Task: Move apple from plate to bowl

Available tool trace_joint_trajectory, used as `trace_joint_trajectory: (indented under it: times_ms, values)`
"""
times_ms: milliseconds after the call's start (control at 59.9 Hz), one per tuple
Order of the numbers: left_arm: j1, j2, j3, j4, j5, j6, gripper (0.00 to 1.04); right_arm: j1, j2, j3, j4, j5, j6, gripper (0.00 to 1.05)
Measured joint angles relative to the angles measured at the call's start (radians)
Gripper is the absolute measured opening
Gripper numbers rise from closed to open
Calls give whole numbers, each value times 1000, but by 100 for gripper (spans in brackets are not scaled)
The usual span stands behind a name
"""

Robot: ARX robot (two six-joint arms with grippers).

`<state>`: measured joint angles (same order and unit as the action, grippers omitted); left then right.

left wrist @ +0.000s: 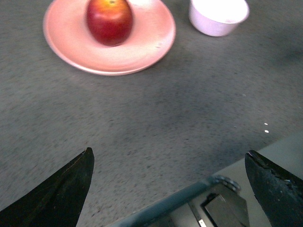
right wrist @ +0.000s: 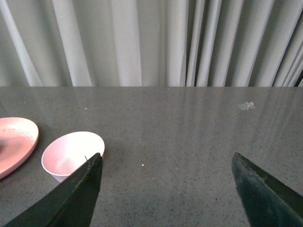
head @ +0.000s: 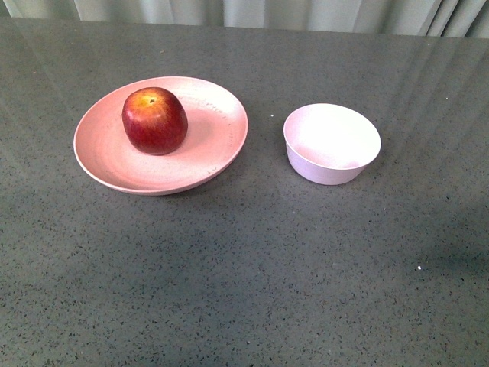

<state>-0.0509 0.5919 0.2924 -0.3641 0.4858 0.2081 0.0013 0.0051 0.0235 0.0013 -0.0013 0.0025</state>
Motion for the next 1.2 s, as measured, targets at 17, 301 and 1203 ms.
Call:
trace_joint_trajectory:
  times_ms: [17,301,1203]
  values:
    - [-10,18,5,15,-6,-3,96,0,0,0,0,2,0,91]
    - [-216,459,161,449,-191,-105,96,0,0,0,0,1,0,96]
    - [-306,1172,516,744,-435,-157,96,0,0,0,0,1,0,96]
